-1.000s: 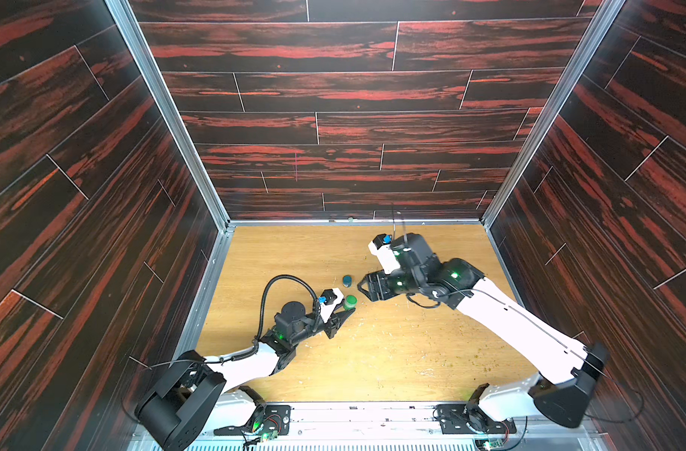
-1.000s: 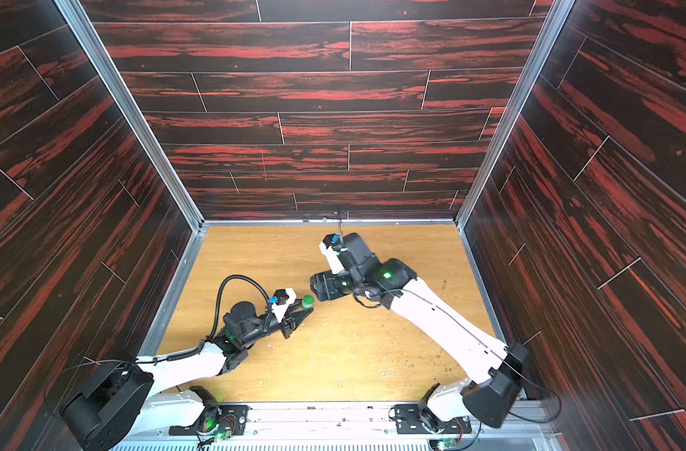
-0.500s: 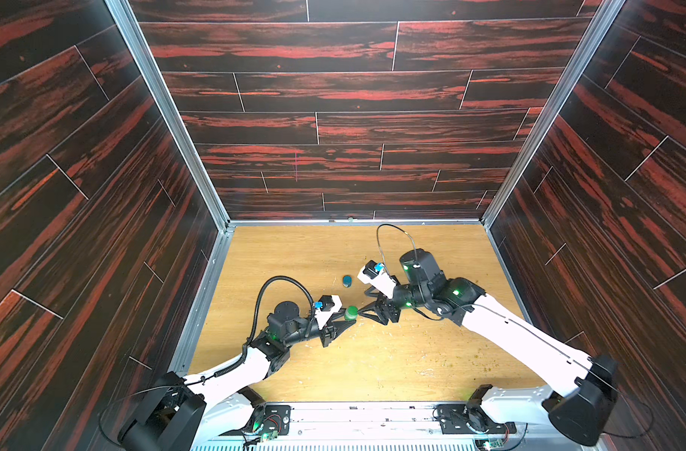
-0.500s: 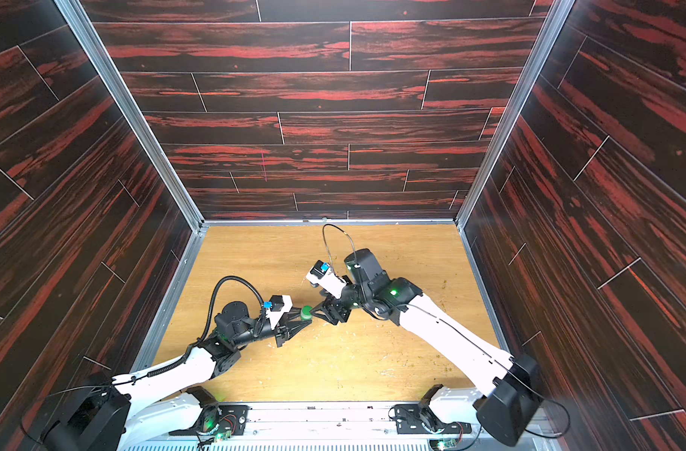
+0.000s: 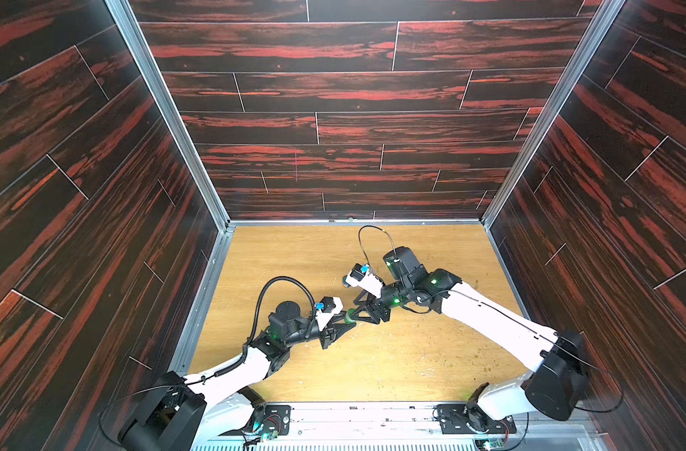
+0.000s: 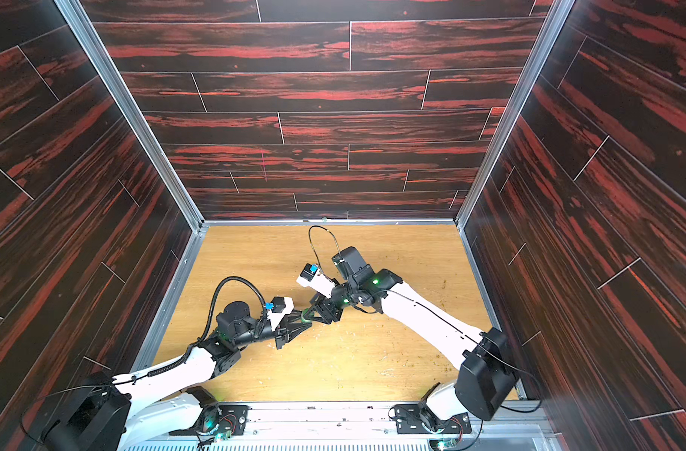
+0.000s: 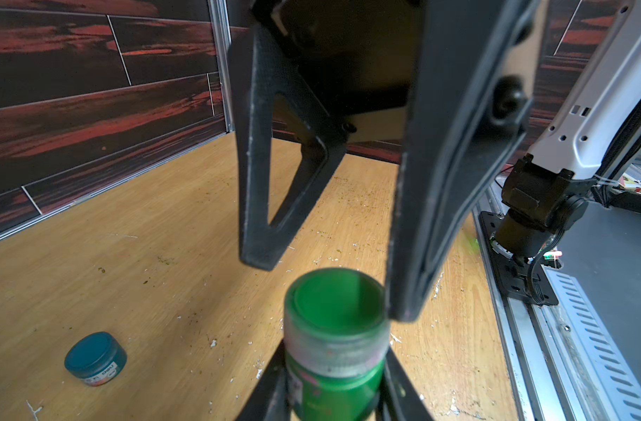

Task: Close the paint jar lid
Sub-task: Screw the lid onto the paint jar.

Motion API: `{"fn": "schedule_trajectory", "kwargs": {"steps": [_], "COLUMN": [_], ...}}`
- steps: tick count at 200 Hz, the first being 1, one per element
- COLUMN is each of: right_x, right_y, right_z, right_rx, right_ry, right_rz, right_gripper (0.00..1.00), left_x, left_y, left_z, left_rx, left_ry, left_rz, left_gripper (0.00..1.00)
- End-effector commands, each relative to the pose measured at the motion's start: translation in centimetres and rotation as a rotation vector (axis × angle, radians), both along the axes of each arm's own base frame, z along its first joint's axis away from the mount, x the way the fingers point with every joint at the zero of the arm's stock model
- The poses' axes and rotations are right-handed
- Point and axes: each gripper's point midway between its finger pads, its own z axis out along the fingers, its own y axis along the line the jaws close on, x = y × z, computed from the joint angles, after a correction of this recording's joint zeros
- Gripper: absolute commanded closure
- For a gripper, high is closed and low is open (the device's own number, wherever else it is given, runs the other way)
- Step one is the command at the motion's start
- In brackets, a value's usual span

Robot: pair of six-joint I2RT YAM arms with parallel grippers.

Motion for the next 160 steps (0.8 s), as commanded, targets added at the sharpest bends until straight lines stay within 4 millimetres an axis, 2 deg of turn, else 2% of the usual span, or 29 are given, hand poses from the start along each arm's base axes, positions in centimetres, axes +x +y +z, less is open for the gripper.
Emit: {"fn": "schedule_trajectory", "kwargs": {"steps": [1,77,160], "right_x": [-0.5,-1.0,-0.6], "right_y": [0.3,0.3,0.3], "right_z": [0.5,-0.5,-1.2], "right_rx": [0.008,-0.029,-0.064], "right_ry": [0.039,0.106,0.100], "right_rz": [0.033,0.042,0.012], "right_gripper": [0.47,0.54,0.61], "left_x": [0.2,0.5,0.7], "left_y": [0.0,0.2,0.2], "left_z": [1.0,0.9,0.8], "left_rx": [-0.010,-0.004,0.001], "left_ry": [-0.034,-0.036,-0.034], "left_rz": [0.002,0.022,0.033], "left_gripper": [0.75,0.75,0.75]}}
